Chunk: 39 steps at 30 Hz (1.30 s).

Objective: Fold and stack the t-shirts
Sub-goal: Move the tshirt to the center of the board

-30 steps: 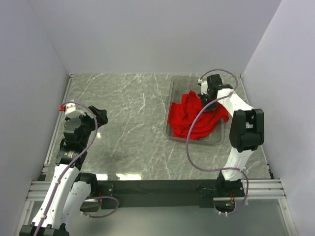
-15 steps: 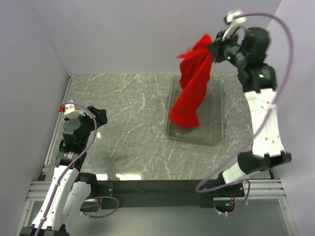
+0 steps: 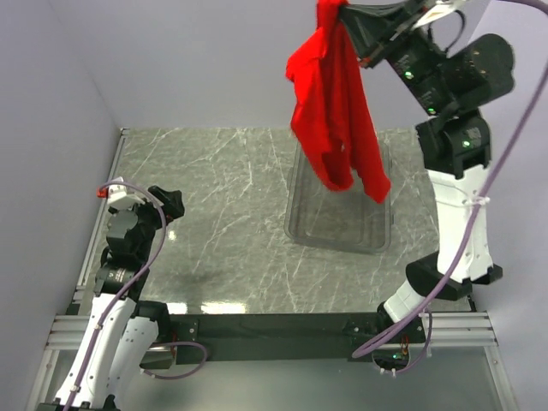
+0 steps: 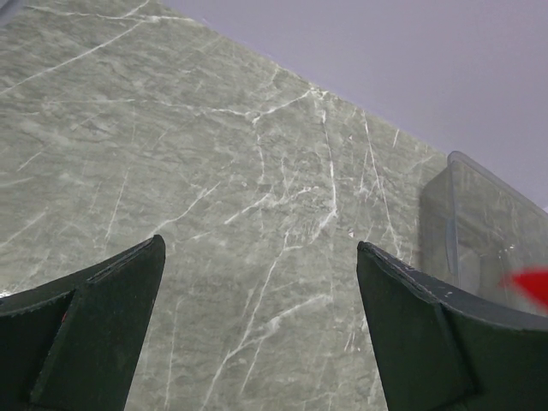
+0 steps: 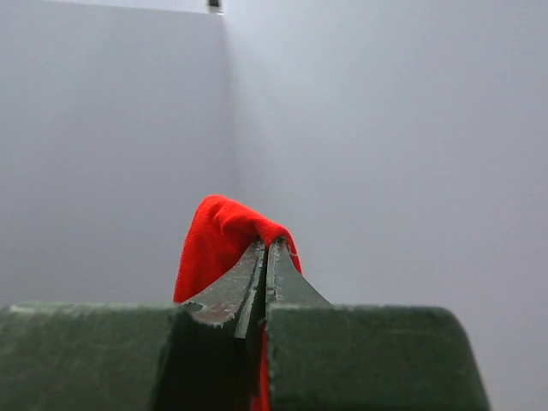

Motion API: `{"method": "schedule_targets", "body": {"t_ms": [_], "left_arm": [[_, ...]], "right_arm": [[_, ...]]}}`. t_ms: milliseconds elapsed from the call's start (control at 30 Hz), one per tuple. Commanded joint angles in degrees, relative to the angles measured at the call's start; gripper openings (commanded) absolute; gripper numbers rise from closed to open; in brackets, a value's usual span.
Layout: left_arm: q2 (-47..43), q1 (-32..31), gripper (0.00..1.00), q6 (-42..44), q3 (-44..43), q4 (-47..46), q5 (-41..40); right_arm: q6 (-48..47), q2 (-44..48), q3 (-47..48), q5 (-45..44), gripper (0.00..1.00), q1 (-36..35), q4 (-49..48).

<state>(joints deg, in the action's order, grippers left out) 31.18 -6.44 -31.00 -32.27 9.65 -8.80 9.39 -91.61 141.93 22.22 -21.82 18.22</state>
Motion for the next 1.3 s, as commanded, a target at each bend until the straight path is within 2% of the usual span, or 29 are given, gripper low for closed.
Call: {"method": "schedule_targets", "body": {"t_ms": [0, 133, 367, 600, 967, 1067, 1100, 1267], "left_arm": [[-1.2, 0.2, 1.00, -0.2, -2.6, 0.4, -1.5], [-2.3, 0.2, 0.99, 0.2, -3.2, 1.7, -2.3], [-5.9, 0.2, 1.00, 0.6, -3.1, 4.3, -4.7], [-9.4, 0.2, 0.99, 0.9, -3.1, 6.4, -7.6], [-10.6, 0.2, 1.00, 2.4, -4.3, 8.5, -8.3], [-10.6, 0.2, 1.00, 2.4, -4.5, 8.5, -8.1], [-10.6, 0.2, 0.99, 2.5, -4.6, 8.5, -8.1], [-10.7, 0.2, 0.99, 2.6, -4.8, 8.7, -7.7]], "right_arm": [[2.0, -1.8, 2.7, -2.6, 0.00, -3.8, -8.5], [-0.5, -3.7, 5.5, -6.0, 0.00, -10.2, -10.9], [-3.2, -5.1, 5.9, -8.4, 0.00, -16.4, -12.8], [-5.6, -5.1, -0.1, -8.9, 0.00, -21.6, -12.5], [-7.4, -5.8, -13.2, -9.0, 0.00, -21.8, -5.9], [-8.4, -5.4, -19.4, -8.9, 0.00, -21.7, -4.1], [-8.9, -5.2, -22.6, -8.9, 0.02, -21.7, -4.4], [-12.5, -5.9, -26.4, -8.3, 0.20, -21.6, -0.8]]}}
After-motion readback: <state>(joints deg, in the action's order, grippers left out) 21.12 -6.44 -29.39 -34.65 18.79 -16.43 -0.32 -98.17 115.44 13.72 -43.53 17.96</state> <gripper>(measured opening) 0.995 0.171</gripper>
